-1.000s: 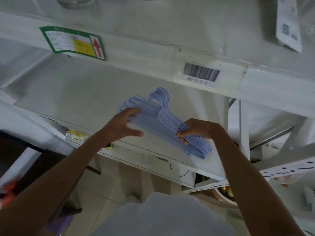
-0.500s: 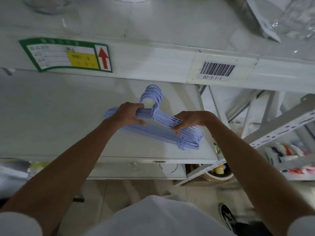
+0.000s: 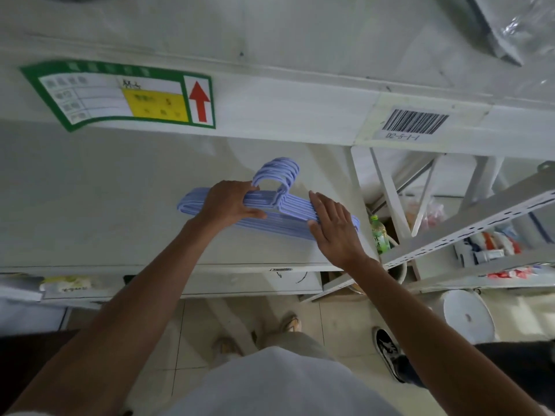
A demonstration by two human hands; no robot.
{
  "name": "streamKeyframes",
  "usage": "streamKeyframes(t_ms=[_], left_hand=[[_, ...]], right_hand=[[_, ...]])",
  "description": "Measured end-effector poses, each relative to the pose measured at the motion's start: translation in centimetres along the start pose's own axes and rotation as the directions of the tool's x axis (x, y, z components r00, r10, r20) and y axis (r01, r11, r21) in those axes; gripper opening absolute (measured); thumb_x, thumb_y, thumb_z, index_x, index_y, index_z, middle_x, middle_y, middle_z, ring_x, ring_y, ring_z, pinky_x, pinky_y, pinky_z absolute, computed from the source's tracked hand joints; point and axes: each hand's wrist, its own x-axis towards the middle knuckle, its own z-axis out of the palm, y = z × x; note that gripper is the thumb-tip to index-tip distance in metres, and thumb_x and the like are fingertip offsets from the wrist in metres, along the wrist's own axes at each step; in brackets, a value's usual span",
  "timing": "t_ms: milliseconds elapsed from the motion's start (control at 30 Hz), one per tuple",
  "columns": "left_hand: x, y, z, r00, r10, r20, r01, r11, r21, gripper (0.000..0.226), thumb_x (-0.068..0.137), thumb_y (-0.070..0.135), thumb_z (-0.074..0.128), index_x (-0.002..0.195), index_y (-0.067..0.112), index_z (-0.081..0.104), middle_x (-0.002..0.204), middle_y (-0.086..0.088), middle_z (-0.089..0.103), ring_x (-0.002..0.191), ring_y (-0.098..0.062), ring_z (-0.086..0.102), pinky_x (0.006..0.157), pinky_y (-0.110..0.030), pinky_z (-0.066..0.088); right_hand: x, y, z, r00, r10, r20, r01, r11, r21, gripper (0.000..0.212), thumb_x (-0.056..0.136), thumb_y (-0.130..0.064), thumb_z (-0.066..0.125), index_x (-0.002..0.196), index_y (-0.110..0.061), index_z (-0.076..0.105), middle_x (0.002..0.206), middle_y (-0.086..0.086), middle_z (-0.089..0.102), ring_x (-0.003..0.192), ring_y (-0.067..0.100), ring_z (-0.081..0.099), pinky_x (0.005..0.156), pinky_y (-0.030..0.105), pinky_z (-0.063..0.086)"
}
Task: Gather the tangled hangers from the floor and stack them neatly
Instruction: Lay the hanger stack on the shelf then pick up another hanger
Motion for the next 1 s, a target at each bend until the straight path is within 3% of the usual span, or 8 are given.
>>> streamKeyframes(t_ms=[200,300,367,500,567,700,800,1000], left_hand=[[-0.7,0.1,-0.1,0.990,0.123,-0.072,-0.124,0.992,-0.020,0.059,0.068,0.089,0.056,0.087,0.033,0.059,0.063,0.016,0.045,0.066,-0.023,0.068,0.060,-0.027,0.031],[-1.3,-0.3,0.5,0.972,0.187,-0.144,-0.180,0.982,0.059,0.069,0.074,0.088,0.048,0.091,0.023,0.065,0.067,0.002,0.061,0.067,-0.027,0.070,0.060,-0.028,0.033],[-1.8,-0.4,0.9,0.968,0.210,-0.134,-0.196,0.974,0.112,0.092,0.076,0.096,0.029,0.100,0.017,0.069,0.079,-0.008,0.072,0.073,-0.031,0.071,0.061,-0.032,0.041],[-2.7,-0.5,1.4,0.974,0.191,-0.120,-0.170,0.971,0.169,0.115,0.071,0.101,0.009,0.106,0.011,0.071,0.086,-0.015,0.075,0.078,-0.036,0.072,0.066,-0.039,0.050],[-2.2,0.1,1.5,0.973,0.196,-0.125,-0.171,0.967,0.188,0.107,0.072,0.100,0.011,0.100,0.014,0.068,0.084,-0.012,0.075,0.076,-0.035,0.073,0.064,-0.037,0.047],[-0.6,2.4,1.7,0.973,0.148,-0.176,-0.121,0.980,0.159,0.073,0.083,0.084,0.042,0.101,0.016,0.061,0.085,-0.008,0.075,0.076,-0.035,0.072,0.065,-0.037,0.043],[-0.2,4.8,2.7,0.973,0.119,-0.200,-0.083,0.980,0.180,0.073,0.086,0.080,0.041,0.102,0.011,0.062,0.084,-0.009,0.075,0.073,-0.035,0.072,0.067,-0.040,0.049],[0.1,6.2,3.4,0.972,0.085,-0.219,-0.025,0.964,0.266,0.073,0.089,0.079,0.037,0.095,0.010,0.058,0.083,-0.012,0.068,0.076,-0.036,0.066,0.070,-0.043,0.046]], right_hand=[[0.1,-0.3,0.3,0.998,0.044,-0.038,-0.044,0.999,0.005,0.056,0.110,-0.042,0.027,0.160,-0.017,0.027,0.152,0.006,0.044,0.138,0.023,0.043,0.116,0.041,0.034],[-0.3,-0.3,0.6,0.998,0.035,-0.055,-0.035,0.999,-0.007,0.056,0.110,-0.044,0.025,0.160,-0.017,0.029,0.150,0.006,0.046,0.137,0.023,0.044,0.115,0.040,0.035],[-1.0,-0.4,0.8,0.998,0.028,-0.059,-0.029,0.999,-0.020,0.056,0.110,-0.045,0.024,0.159,-0.018,0.030,0.149,0.004,0.046,0.134,0.023,0.046,0.113,0.039,0.036],[-1.8,-0.5,0.8,0.998,0.010,-0.066,-0.013,0.999,-0.034,0.054,0.110,-0.047,0.026,0.155,-0.017,0.036,0.142,0.002,0.050,0.126,0.022,0.050,0.106,0.038,0.039],[-1.2,-0.3,0.6,0.997,0.029,-0.067,-0.032,0.999,-0.034,0.056,0.110,-0.048,0.024,0.155,-0.017,0.035,0.138,0.001,0.052,0.124,0.021,0.051,0.105,0.038,0.040],[0.6,1.9,-0.1,0.995,0.090,-0.031,-0.090,0.996,-0.009,0.060,0.110,-0.049,0.022,0.158,-0.014,0.031,0.134,0.004,0.054,0.119,0.021,0.050,0.105,0.040,0.040],[0.4,3.9,-1.0,0.997,0.072,-0.016,-0.072,0.997,-0.014,0.058,0.110,-0.046,0.025,0.157,-0.013,0.032,0.135,0.005,0.054,0.119,0.021,0.050,0.105,0.040,0.041],[0.9,3.4,-0.6,0.983,0.167,-0.079,-0.163,0.985,0.049,0.057,0.103,-0.035,0.025,0.151,-0.009,0.043,0.137,0.008,0.057,0.123,0.025,0.051,0.109,0.040,0.037]])
